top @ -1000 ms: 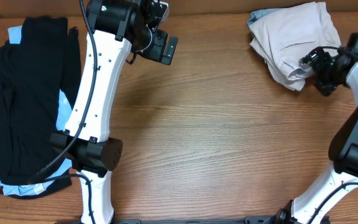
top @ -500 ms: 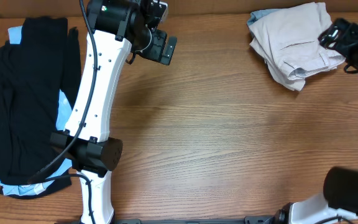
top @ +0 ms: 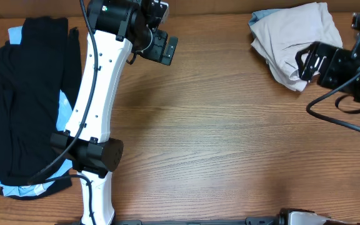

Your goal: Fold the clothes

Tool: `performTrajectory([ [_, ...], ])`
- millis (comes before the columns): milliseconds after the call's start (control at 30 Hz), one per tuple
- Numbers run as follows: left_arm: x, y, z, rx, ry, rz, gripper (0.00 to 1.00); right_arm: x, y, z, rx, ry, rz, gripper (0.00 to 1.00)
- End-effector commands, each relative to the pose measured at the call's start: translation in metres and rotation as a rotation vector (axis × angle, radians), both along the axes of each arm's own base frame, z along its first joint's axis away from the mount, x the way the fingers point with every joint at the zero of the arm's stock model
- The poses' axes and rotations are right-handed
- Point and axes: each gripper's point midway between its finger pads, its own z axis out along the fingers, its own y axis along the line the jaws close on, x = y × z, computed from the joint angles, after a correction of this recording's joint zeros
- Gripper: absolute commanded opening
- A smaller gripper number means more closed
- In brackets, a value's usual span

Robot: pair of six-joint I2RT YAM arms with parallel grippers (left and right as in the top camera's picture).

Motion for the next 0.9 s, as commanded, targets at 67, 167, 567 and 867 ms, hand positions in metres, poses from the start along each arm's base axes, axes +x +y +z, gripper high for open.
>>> performTrajectory([
  [67, 0.001, 0.002, 0.001, 0.012, -0.008, -0.013, 1.00, -0.008, -0.018, -0.016, -0.090, 0.084, -0.067, 1.00],
  [167, 0.001, 0.002, 0.001, 0.012, -0.008, -0.013, 1.00, -0.006, -0.021, -0.017, -0.102, 0.065, -0.074, 1.00],
  [567, 0.001, 0.002, 0.001, 0.012, -0.008, -0.013, 1.00, 0.014, 0.015, -0.059, -0.091, -0.286, 0.020, 1.00],
  [867, 0.001, 0.002, 0.001, 0.012, -0.008, -0.013, 1.00, -0.021, 0.020, -0.137, -0.042, -0.473, 0.001, 1.00],
])
